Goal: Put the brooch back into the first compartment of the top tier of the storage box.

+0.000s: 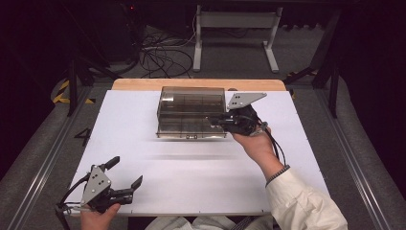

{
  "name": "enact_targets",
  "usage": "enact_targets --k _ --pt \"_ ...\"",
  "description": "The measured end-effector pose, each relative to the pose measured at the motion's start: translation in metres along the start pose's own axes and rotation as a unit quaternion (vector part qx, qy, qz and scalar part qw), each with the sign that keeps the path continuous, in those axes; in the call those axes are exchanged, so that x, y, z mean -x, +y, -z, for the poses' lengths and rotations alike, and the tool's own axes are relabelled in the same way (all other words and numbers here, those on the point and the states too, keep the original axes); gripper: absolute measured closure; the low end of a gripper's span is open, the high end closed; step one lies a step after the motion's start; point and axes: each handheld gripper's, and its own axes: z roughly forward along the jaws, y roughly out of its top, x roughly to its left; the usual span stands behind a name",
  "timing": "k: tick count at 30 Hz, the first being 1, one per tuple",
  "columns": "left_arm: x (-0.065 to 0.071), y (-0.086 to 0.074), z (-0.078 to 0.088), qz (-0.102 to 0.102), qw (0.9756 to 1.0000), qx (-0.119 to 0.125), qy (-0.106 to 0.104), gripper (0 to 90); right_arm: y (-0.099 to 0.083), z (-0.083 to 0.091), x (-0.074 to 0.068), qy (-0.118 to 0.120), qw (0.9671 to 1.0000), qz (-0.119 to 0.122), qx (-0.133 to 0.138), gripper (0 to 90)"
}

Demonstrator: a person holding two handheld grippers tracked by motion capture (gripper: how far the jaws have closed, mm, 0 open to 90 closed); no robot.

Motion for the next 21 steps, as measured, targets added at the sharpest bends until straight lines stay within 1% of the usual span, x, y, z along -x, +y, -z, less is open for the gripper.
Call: enact_targets --k 4,7,8,13,21 --pt "-0.001 0.0 0.0 -0.002 1.0 0.001 0.001 7.5 0.003 -0.006 -0.001 0.004 1.0 0.002 0.007 81.9" --pt "-0.001 0.0 0.0 -0.002 1.0 0.001 0.0 7.5 0.005 -0.012 -0.002 0.006 1.0 0.004 0.006 81.9" --pt "-0.001 0.0 0.0 0.001 1.0 0.0 -0.002 7.5 0.006 -0.014 -0.001 0.007 0.9999 0.004 0.006 81.9" --pt "0.0 0.0 -0.001 0.002 1.0 -0.001 -0.003 7.5 0.008 -0.023 0.0 0.012 0.9999 -0.003 0.01 81.9" --pt "-0.001 0.0 0.0 0.001 1.0 0.001 -0.001 7.5 0.013 -0.034 -0.004 0.016 0.9998 0.003 0.013 81.9"
